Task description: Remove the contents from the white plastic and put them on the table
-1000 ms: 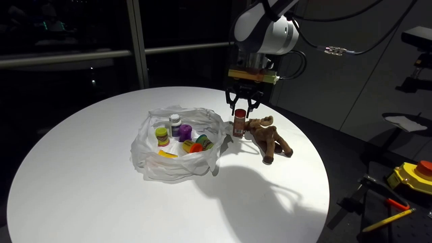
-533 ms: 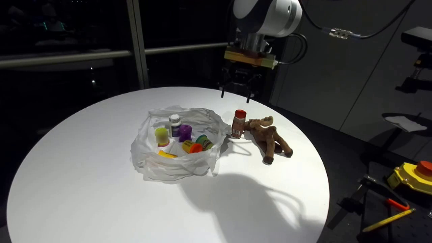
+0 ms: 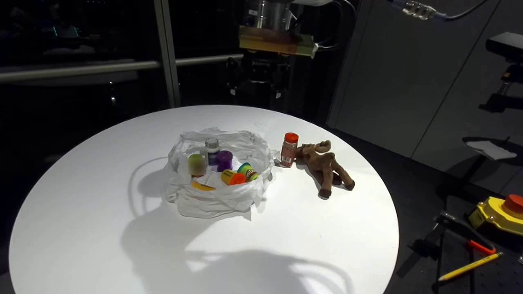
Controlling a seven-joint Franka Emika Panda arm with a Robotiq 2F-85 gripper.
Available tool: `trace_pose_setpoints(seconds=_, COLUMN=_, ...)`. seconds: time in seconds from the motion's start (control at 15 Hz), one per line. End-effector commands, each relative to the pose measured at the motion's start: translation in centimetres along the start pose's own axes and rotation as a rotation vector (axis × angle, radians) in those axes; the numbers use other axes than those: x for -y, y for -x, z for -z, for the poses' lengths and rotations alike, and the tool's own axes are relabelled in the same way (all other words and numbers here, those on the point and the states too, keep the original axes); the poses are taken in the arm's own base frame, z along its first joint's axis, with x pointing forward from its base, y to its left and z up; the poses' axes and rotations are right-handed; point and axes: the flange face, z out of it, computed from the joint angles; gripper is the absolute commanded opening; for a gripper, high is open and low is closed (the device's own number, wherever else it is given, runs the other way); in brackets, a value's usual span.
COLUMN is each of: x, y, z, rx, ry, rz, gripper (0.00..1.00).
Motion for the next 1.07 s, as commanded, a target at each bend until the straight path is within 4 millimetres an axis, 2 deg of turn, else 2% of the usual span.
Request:
trace_pose_setpoints(seconds=0.0, x=3.6, y=0.9, z=-2.2, rx=0.037, ry=0.059, rz=0.187, gripper=1.0)
trace_pose_setpoints(seconds=0.13, x=4.7, y=1.3, z=-3.8, rx=0.065, ry=0.078, rz=0.285, gripper=1.0)
trace_pose_setpoints(seconds=0.67, x=5.9, y=-1.8, z=-10.6, rx=0.127, ry=0.127, rz=0.43, gripper=1.0)
trace_pose_setpoints(seconds=1.0, x=7.4, y=-2.7, z=-13.5, rx=0.133, ry=0.115, rz=0.47, gripper=1.0)
